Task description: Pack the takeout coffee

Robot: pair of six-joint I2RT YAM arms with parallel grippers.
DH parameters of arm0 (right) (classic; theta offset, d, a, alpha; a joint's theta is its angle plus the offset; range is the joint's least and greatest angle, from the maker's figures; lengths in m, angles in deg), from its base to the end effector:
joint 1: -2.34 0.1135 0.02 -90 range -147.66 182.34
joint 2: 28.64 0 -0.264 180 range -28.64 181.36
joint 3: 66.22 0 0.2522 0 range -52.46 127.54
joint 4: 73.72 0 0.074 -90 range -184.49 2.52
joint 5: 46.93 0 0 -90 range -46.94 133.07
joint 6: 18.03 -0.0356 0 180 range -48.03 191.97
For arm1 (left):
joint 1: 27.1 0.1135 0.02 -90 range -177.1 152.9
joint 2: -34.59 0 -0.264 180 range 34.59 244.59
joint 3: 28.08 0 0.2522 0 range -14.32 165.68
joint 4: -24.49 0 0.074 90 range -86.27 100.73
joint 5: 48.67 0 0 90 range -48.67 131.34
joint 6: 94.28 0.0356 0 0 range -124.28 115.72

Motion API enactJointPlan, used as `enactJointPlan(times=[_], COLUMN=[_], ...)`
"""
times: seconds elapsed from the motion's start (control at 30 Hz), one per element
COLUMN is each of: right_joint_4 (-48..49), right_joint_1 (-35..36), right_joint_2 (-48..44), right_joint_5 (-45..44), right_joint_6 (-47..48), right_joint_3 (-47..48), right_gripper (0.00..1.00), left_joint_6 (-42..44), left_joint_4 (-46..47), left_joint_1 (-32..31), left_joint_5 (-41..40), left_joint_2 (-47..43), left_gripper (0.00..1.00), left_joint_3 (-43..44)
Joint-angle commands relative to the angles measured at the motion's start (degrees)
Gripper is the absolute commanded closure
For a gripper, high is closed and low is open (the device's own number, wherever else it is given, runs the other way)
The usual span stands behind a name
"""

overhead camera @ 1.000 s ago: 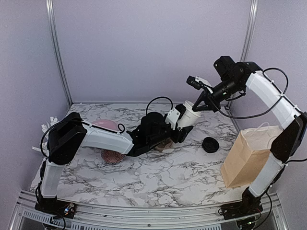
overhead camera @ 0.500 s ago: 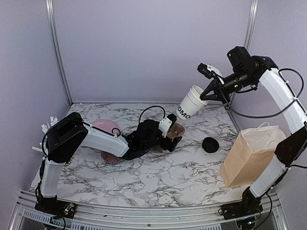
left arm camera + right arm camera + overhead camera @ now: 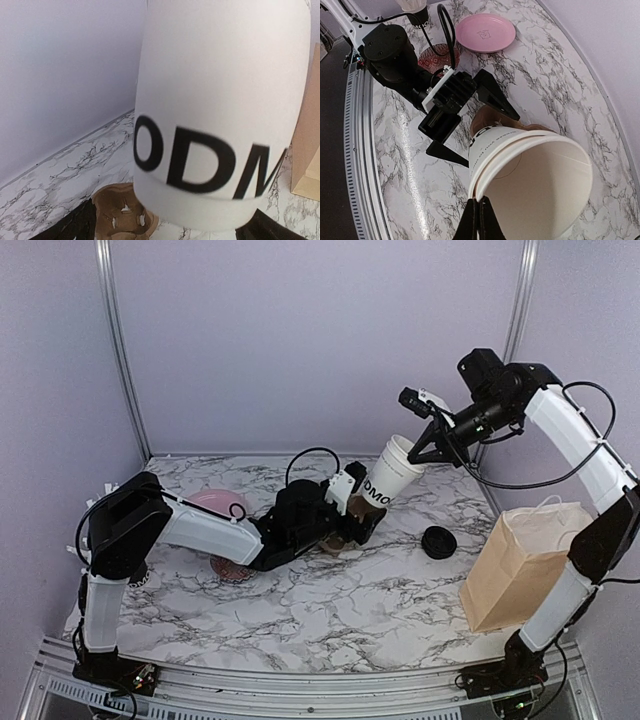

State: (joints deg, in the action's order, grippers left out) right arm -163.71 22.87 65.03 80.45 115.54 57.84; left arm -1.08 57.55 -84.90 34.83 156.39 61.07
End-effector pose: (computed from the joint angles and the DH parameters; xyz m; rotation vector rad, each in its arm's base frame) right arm 0.2792 0.1276 0.4163 -1.4729 1.9334 0.6710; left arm 0.2596 -0.4047 0.2026 0.7330 1.4245 -0.6581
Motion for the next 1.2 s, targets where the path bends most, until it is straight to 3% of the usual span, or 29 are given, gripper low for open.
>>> enactJointPlan(times=[0.0,0.3,0.53,0.83,1.17], right_joint_4=[-0.1,0.3,0.6,-1.2,-2.3], right_joint_1=[1.5,2.3,2.4,-2.3,-2.8], right_joint_2=[0.3,0.2,0.4,0.3,0.4], right_joint_5=[1.3,0.7,0.1,4.6,4.6], right_joint_6=[-0.1,-0.4,-0.5,0.8,1.9], right_joint_3=[0.2,-0.6,-0.4,8.9,9.4], right_gripper=[1.0,1.0,1.0,1.0,1.0], left_joint_6=[-0.1,0.5,1.1,1.1,2.5], left_joint_4=[1.9,0.3,-1.2,-2.2,-2.2], left_joint_1=[-0.6,-0.6,-0.6,-0.6,-0.6], left_joint_5=[2.9,3.4,4.5,4.3,1.8], left_joint_2=[-1.1,-0.6,-0.4,-1.5,-6.3], left_gripper=[0.06,0.2,0.38,0.41,0.42], left_joint_3=[2.9,4.0,4.1,-1.8,-12.0])
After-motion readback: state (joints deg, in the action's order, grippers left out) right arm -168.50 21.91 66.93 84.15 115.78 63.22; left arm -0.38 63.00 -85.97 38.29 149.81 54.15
